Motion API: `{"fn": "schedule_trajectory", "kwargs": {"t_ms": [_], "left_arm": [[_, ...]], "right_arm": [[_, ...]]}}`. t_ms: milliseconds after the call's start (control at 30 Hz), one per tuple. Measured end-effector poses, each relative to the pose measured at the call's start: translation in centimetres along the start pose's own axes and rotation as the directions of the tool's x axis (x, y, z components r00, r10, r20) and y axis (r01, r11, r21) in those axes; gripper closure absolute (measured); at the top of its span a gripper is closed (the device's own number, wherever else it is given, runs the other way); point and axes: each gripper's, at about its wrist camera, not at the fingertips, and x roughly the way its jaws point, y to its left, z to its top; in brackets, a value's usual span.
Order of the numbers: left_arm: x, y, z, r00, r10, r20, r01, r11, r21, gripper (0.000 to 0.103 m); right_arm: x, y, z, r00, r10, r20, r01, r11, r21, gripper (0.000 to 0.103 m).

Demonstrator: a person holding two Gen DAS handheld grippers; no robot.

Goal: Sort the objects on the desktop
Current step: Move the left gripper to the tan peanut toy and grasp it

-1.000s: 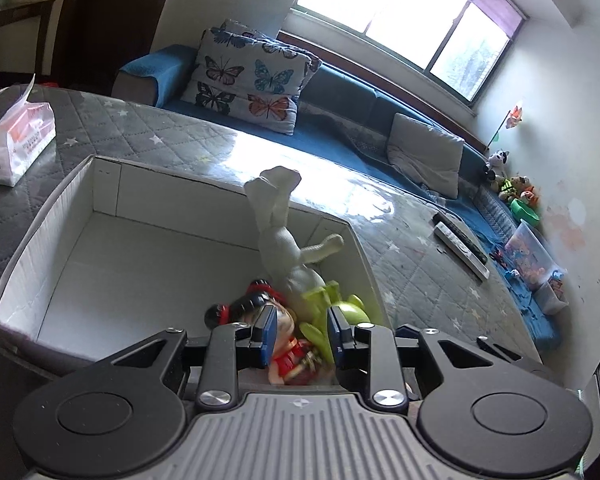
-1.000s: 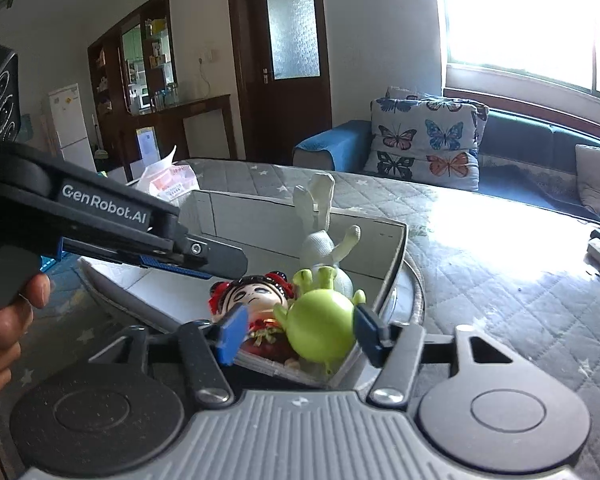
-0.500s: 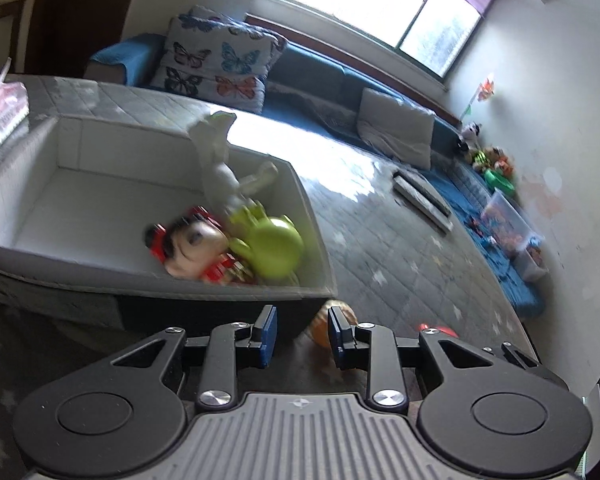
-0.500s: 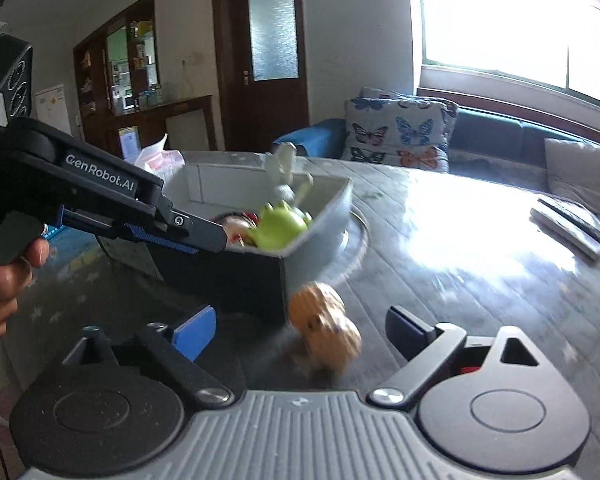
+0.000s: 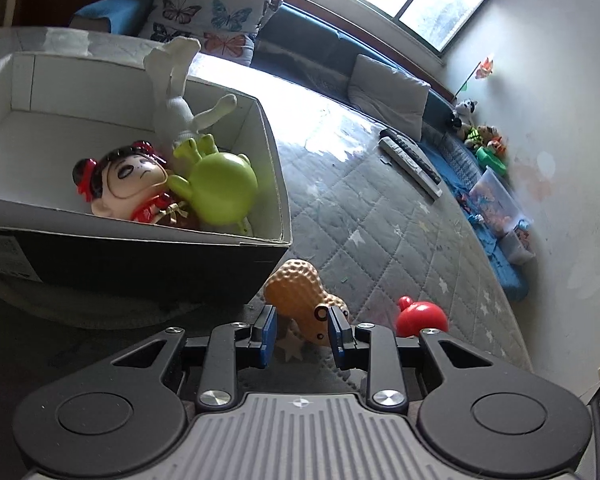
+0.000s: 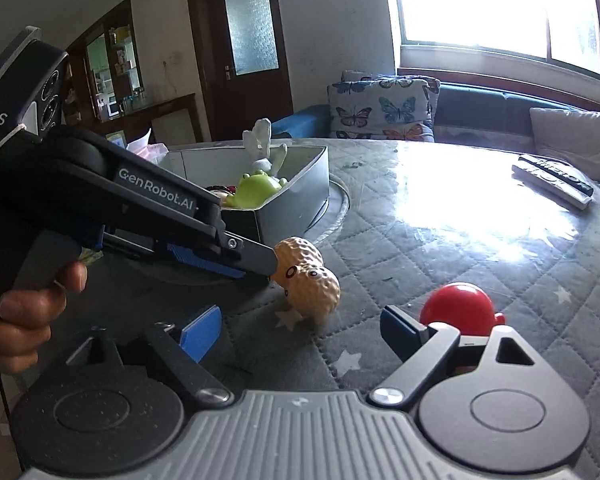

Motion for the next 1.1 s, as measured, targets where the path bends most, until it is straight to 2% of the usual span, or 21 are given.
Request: {"fn": "schedule_trajectory", "kwargs": {"t_ms": [200, 600, 700, 867, 1100], "left_arm": [[0.8, 0.4, 0.3, 1.0, -0.024, 0.02, 0.025, 0.998, -0.054, 0.072], [1.9, 1.2, 0.5, 0.999, -0.032, 0.03, 0.036, 0.987, -0.154, 0.07], [2.3, 1.3, 0.3, 0.999, -0.033, 0.025, 0.036, 0.988, -0.151, 0.068], [2.8, 1.9, 0.5, 0.999, -0.046, 0.021, 0.049, 0.978, -0.201, 0.066], [3.1, 2.1, 0.3, 0.995, -0.095, -0.005, 0.092, 0.975, -0.201, 0.066]], "right_arm": [[0.3, -0.9, -0.2, 1.0, -0.003, 0.003, 0.003, 1.0, 0.026, 0.017], [4.0, -0.6, 1.7, 0.998, 0.031, -0.051, -0.034, 0.998, -0.061, 0.036], [4.9, -0.4, 2.0, 0.997, 0.039, -0.063, -0.044, 0.996, -0.08, 0.043], [5.5, -0.8, 2.0, 0.996, 0.048, -0.076, -0.052, 0.997, -0.051, 0.062], [4.4, -1.3, 1.2, 0.995, 0.062, -0.077, -0.061, 0.998, 0.015, 0.063]]}}
